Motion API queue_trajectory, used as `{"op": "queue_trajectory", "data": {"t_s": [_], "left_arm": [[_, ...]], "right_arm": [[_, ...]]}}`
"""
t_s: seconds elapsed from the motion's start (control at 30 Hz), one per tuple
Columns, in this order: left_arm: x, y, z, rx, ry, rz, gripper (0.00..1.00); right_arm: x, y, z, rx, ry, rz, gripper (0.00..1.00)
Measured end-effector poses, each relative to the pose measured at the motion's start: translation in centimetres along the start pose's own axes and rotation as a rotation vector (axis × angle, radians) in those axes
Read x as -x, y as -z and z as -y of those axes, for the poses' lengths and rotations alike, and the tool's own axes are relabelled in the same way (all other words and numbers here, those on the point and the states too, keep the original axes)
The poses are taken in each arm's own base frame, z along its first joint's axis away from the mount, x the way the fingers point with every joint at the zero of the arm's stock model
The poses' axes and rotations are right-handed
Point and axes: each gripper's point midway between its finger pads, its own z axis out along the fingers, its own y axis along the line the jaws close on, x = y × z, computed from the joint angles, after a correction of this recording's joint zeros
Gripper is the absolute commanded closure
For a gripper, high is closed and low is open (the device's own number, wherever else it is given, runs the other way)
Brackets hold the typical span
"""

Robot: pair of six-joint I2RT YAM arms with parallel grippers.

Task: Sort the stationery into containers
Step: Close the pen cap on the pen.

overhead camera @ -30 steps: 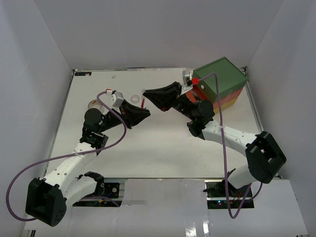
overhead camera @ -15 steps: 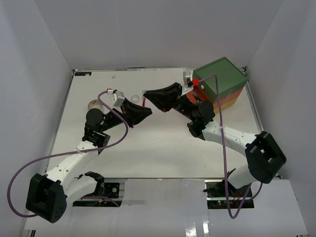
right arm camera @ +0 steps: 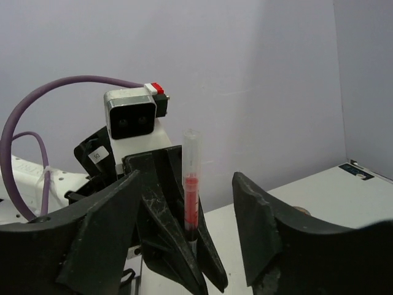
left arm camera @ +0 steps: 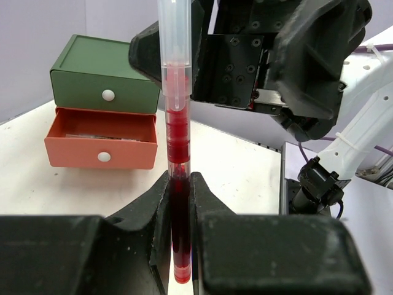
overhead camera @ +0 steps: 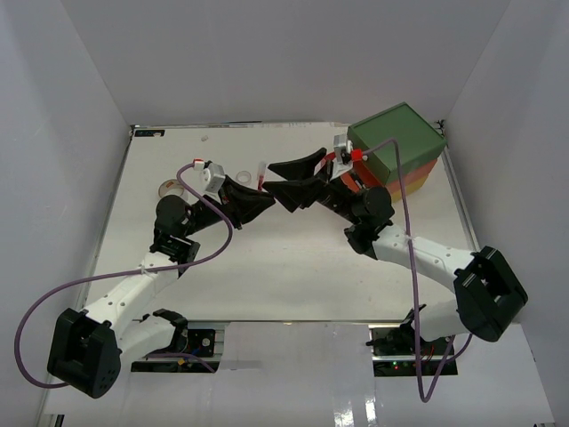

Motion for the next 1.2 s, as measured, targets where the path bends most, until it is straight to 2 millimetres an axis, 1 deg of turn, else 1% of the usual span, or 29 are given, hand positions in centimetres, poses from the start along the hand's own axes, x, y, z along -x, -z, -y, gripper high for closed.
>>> {"op": "queue_trajectory", "data": {"t_s": [0.03, 0.07, 0.1, 0.13, 0.2, 0.27, 0.43, 0.6, 0.7, 0.8, 0.9, 1.0, 1.03, 1.2], "left_arm": [[0.0, 0.0, 0.0, 0.000, -0.001, 0.001, 1.00], [0.1, 0.0, 0.0, -0.001, -0.002, 0.002, 1.00], [0.1, 0.0, 0.0, -0.001, -0.003, 0.003, 1.00], [0.1, 0.0, 0.0, -0.001, -0.004, 0.004, 1.00], [0.1, 0.0, 0.0, -0.001, -0.003, 0.002, 1.00], [-0.1, 0.0, -0.1, 0.002, 0.000, -0.005, 1.00], [-0.8, 0.0, -0.1, -0.008, 0.013, -0.047, 1.00], [-1.3, -0.4, 0.0, -0.041, 0.022, -0.102, 1.00], [-1.8, -0.3, 0.2, -0.055, 0.027, -0.131, 1.00], [-2.3, -0.2, 0.4, -0.069, 0.028, -0.157, 1.00], [-2.9, 0.0, 0.6, -0.081, 0.037, -0.179, 1.00], [-3.2, 0.1, 0.7, -0.093, 0.037, -0.190, 1.00], [-3.2, 0.2, 0.8, -0.097, 0.037, -0.193, 1.00], [-3.6, 0.3, 1.0, -0.111, 0.033, -0.209, 1.00]], "right_arm": [[0.1, 0.2, -0.1, -0.002, 0.009, -0.003, 0.29], [0.3, 0.4, -0.2, -0.006, 0.018, -0.005, 0.23], [0.4, 0.7, -0.4, -0.008, 0.023, -0.006, 0.19], [0.5, 1.0, -0.4, -0.014, 0.031, -0.010, 0.12], [0.7, 1.6, -0.4, -0.025, 0.049, -0.020, 0.02], [0.8, 2.2, 0.0, -0.057, 0.069, -0.037, 0.10], [1.6, 4.0, 1.3, -0.181, 0.146, -0.081, 0.10], [2.8, 5.7, 1.7, -0.257, 0.250, -0.102, 0.10], [2.5, 6.3, 1.9, -0.274, 0.288, -0.145, 0.09], [1.8, 6.0, 2.0, -0.263, 0.294, -0.221, 0.03], [2.2, 4.9, 1.5, -0.221, 0.299, -0.261, 0.00], [2.9, 3.6, 0.6, -0.173, 0.299, -0.278, 0.00], [3.1, 3.3, 0.4, -0.159, 0.299, -0.280, 0.05], [3.3, 2.0, 0.0, -0.124, 0.278, -0.317, 0.09]]}}
